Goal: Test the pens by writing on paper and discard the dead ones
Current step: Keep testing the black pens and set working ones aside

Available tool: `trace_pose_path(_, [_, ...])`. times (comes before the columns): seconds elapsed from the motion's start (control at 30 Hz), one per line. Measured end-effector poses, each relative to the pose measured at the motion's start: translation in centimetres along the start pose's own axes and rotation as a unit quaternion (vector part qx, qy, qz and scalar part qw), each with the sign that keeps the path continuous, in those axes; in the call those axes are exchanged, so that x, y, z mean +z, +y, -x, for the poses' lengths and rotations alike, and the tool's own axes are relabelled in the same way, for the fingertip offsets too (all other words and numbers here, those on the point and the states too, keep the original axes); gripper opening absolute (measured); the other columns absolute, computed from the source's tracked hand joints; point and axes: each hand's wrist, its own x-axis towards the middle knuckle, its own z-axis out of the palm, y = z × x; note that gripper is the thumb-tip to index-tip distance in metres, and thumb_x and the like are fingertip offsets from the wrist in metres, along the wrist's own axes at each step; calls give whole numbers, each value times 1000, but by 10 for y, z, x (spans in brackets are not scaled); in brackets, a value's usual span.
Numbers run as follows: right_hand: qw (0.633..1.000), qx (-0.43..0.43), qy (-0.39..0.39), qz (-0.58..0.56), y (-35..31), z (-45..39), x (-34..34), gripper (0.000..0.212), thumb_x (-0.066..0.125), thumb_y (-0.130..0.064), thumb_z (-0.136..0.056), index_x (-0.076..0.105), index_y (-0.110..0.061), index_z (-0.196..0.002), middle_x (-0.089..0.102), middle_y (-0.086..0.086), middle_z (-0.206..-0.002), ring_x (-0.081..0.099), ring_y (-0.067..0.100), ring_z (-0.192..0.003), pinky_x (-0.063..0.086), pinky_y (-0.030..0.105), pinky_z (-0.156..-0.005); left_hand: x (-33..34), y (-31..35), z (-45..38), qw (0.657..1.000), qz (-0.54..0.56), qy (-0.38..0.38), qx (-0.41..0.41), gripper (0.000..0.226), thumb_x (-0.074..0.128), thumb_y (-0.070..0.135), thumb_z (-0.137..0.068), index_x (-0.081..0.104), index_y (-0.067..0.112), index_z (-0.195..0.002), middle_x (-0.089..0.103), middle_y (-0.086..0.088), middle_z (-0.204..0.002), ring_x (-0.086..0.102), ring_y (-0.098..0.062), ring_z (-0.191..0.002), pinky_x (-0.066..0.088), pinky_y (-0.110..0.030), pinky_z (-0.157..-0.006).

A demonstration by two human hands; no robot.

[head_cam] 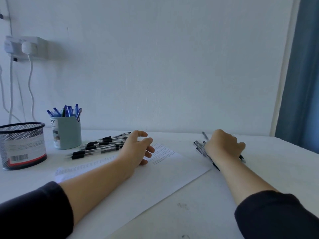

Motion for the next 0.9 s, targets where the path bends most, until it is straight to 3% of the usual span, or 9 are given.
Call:
trace_pose_path(0.17, [998,20,-11,60,4,2,4,10,47,-13,-88,43,-21,-91,58,4,-109,44,26,-114,27,37,-96,0,-1,0,1000,-4,-3,1,17,52,18,-96,49,19,-112,65,-8,-71,55,-17,-59,42,-26,-50])
trace_pose_path(0.3, [995,-9,-8,94,0,4,2,13,45,-21,-91,53,-20,-101,50,5,-118,38,29,-118,28,39,-97,-1,-1,0,1000,-8,-7,-1,14,52,18,-96,51,19,-110,64,-7,-70,54,-17,-58,42,-25,-50])
trace_pose_path(0.43, [989,-144,-3,31,-16,9,5,41,42,-42,-95,47,-19,-128,41,7,-131,32,30,-123,29,41,-99,-6,2,-2,1000,-16,0,13,12,51,15,-96,53,16,-108,65,-9,-71,56,-18,-61,45,-27,-52])
trace_pose_path(0.6, [940,-322,-104,-53,-41,31,12,57,51,-51,-90,35,-22,-138,32,2,-143,24,24,-132,25,41,-103,-25,12,-16,996,-33,66,41,10,51,9,-95,56,14,-103,64,-8,-74,56,-18,-63,47,-29,-57])
trace_pose_path(0.67, [923,-338,-172,-63,-47,39,16,57,53,-52,-89,37,-23,-136,35,0,-142,23,22,-134,24,40,-103,-42,15,-25,981,-133,111,90,11,51,7,-92,60,12,-96,63,-5,-74,54,-18,-62,46,-28,-56])
trace_pose_path(0.77, [908,-336,-246,-33,-52,44,22,55,53,-58,-86,43,-27,-130,41,-1,-140,23,20,-134,23,39,-100,-72,17,-34,905,-365,146,162,21,46,1,-88,65,11,-91,63,-3,-83,55,-19,-72,45,-26,-63])
trace_pose_path(0.9, [903,-297,-311,10,-51,43,22,54,55,-58,-82,43,-36,-130,38,3,-141,27,27,-133,24,39,-104,-106,5,-48,872,-470,82,105,25,49,0,-87,70,10,-95,65,-5,-96,60,-20,-86,47,-26,-72])
